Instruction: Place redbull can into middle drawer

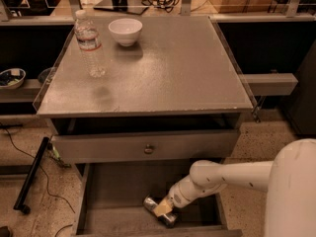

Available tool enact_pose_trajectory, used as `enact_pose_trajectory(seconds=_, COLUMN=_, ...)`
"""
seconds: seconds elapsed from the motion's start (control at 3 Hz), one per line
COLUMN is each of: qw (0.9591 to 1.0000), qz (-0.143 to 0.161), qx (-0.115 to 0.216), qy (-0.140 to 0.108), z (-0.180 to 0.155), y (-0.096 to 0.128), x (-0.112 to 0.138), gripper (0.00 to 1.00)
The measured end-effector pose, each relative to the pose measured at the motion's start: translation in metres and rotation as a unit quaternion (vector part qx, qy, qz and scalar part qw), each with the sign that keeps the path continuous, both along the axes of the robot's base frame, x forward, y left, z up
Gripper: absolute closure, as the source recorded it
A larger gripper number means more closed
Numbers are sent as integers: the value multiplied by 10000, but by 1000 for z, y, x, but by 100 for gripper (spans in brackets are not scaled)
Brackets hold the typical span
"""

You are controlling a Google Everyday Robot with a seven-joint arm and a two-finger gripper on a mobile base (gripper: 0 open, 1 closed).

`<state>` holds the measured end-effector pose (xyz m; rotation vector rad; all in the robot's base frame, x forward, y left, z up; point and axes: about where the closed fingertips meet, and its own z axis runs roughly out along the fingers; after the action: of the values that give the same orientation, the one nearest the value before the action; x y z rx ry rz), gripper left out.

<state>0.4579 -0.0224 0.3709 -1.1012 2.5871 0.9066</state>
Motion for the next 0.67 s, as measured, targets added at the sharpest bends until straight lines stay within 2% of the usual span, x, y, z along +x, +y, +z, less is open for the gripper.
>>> enact_pose_trajectory(seconds=0.33, qw=10000, qz=2, qx=4, qy=4, z=-1, y=0, x=0, gripper=84)
enact_pose_trajectory(seconds=0.67, qw=10000, qz=2, qx=4, qy=4, z=-1, y=0, x=0, gripper=53)
